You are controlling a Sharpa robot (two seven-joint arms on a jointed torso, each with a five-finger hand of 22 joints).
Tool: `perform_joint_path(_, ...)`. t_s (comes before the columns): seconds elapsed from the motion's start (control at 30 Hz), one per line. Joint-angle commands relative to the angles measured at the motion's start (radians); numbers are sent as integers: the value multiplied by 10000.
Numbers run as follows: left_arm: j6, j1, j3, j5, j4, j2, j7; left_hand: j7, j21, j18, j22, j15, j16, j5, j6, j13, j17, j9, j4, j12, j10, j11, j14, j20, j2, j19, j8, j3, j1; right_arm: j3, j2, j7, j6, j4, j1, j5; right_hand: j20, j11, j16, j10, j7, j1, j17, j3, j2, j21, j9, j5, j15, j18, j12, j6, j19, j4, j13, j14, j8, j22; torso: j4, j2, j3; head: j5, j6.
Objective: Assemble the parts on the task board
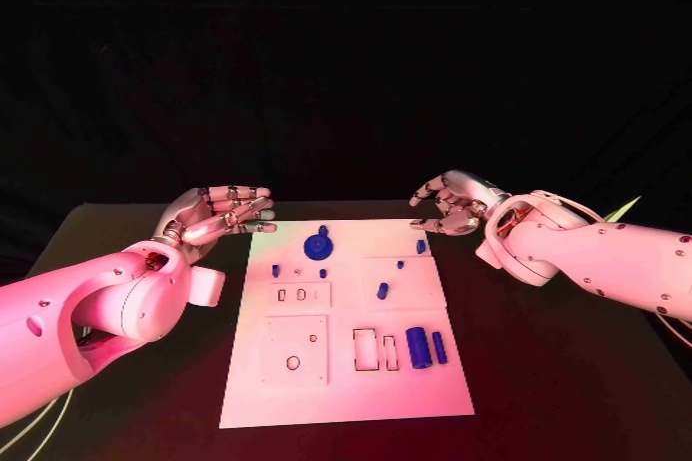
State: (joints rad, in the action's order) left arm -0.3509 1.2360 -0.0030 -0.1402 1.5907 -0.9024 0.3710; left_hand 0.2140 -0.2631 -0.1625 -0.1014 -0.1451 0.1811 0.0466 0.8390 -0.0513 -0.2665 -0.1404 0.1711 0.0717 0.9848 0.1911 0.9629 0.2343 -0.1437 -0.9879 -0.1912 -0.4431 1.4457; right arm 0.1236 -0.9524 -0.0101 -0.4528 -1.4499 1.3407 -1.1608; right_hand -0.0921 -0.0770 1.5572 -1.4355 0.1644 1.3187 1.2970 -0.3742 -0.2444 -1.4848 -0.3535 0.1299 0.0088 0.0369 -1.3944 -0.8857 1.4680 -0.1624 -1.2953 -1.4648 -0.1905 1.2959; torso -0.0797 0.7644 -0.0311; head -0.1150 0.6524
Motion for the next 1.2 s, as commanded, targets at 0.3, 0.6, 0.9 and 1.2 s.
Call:
perform_joint_path(0.3, 103, 0, 4, 15, -33, 32, 45, 256, -149, -171, -92, -7, -75, 151, 89, -140, -159, -150, 39, -70, -1, -2, -37, 6, -72, 58, 134, -128, -218, 46, -315, -343, 396, 479, -276, -212, -184, -58, 136, 133, 36, 394, 2738, -2, 44, -120, 15, 104, 0, -174, -63, 92, 658, 238, -1203, -1060, 103, 2229, -11, 5, 48, 5, 46)
perform_joint_path(0.6, 119, -7, 4, 16, -23, 18, 73, 254, -146, -170, -90, -9, -81, 151, 93, -140, -164, -151, 39, -68, 3, -3, -44, 8, -73, 68, 134, -130, -223, 67, 42, -181, 623, 987, -698, -318, -187, -58, 136, 78, 32, 429, 2738, 6, 49, -180, 7, 102, 0, -190, -122, 45, 689, 256, -1253, -1060, 82, 2272, -21, 19, 29, -20, 127)
perform_joint_path(0.9, 96, -8, 4, 16, -29, -19, 80, 254, -146, -170, -90, -9, -81, 151, 93, -140, -164, -151, 39, -68, 3, -3, -44, 8, -73, 68, 134, -130, -223, 71, 250, -104, 706, 1166, -911, -315, -188, -57, 136, 52, 29, 397, 2738, 45, 46, -190, 0, 97, 1, -192, -149, 6, 696, 234, -1275, -1060, 65, 2280, -6, 2, 21, 10, 172)
perform_joint_path(1.2, 84, -8, 4, 16, -34, -25, 78, 254, -146, -170, -90, -9, -81, 151, 93, -140, -164, -151, 39, -68, 3, -3, -44, 8, -73, 68, 134, -130, -223, 72, 382, -52, 740, 1212, -942, -293, -177, -27, 136, -61, -4, 381, 2738, -16, 216, -310, -26, 107, -20, -223, -265, -172, 760, 178, -1373, -1060, -13, 2366, 0, 1, 26, 40, 190)
